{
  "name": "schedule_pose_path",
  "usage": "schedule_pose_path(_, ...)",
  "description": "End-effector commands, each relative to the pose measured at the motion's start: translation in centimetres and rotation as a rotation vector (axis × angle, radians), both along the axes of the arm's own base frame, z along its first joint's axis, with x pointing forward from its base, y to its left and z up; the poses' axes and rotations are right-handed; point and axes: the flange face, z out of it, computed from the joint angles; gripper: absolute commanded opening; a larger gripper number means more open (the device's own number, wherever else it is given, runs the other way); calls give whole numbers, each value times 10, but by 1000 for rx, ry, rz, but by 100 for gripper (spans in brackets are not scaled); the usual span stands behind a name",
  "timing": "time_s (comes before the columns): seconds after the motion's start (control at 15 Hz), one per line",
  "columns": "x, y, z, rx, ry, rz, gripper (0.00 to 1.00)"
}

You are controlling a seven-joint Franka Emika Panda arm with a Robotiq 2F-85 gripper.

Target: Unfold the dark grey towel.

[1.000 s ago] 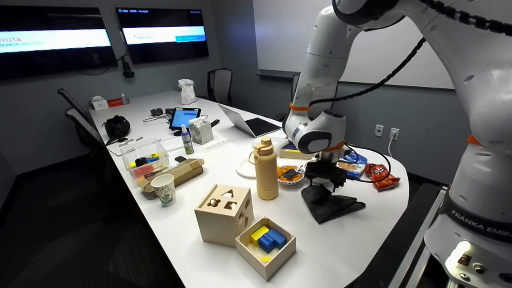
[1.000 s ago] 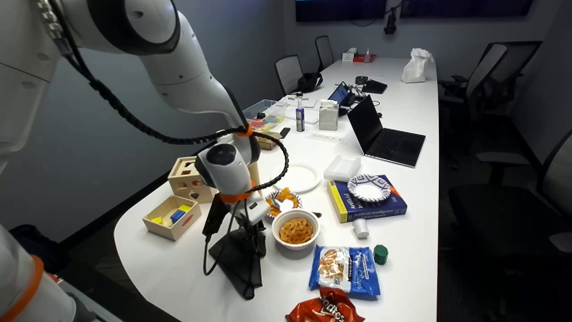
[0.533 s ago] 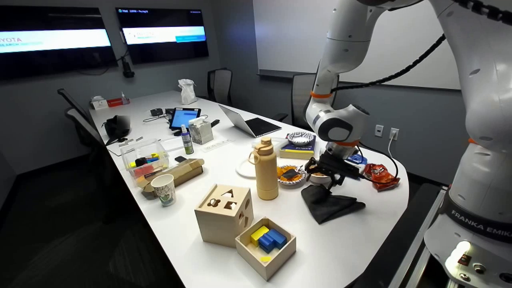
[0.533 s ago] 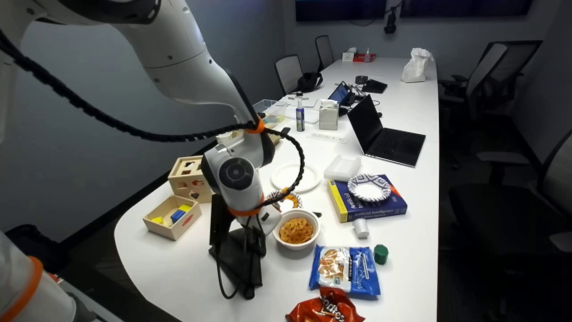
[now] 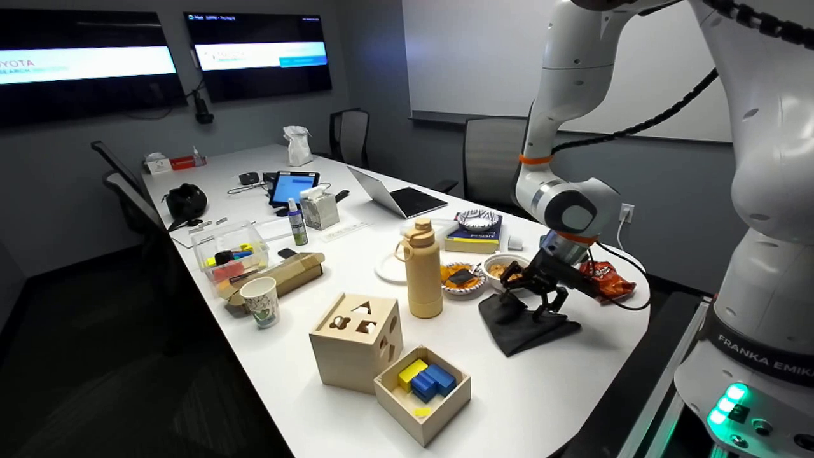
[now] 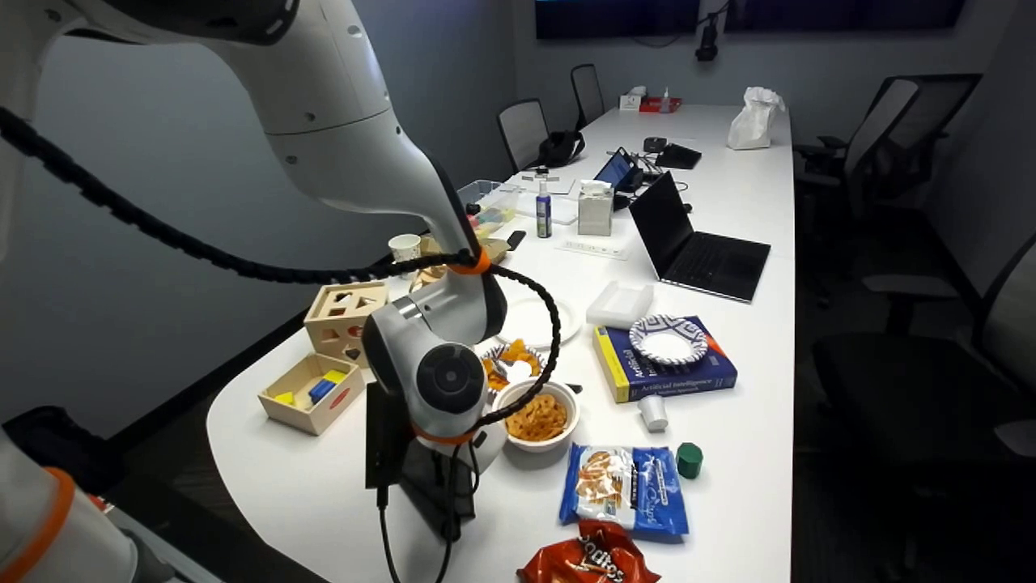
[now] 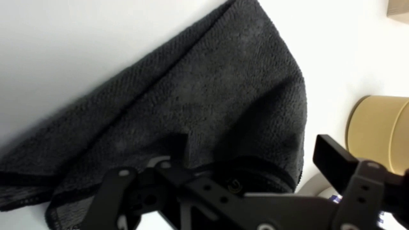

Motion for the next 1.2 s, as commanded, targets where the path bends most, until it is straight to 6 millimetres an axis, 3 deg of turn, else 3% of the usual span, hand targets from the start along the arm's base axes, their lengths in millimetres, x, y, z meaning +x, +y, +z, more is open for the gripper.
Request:
schedule_pose_path(0.0,-2,-1,19,-31,-15,-14,100)
schedule_pose_path(0.47,17,14,24,-61,-26,25,100)
schedule_pose_path(0.53,18,16,24,-67,-25,26,75)
schedule_pose_path(0.67,21,17,25,-93,-24,18,68)
schedule_pose_path(0.93,24,12,24,-144,-3,-15,35)
schedule_pose_path(1.0,26,13,24,-151,3,-16,67)
schedule_pose_path(1.07,26,11,23,-159,5,-18,72)
schedule_pose_path(1.13,27,10,23,-167,10,-20,60)
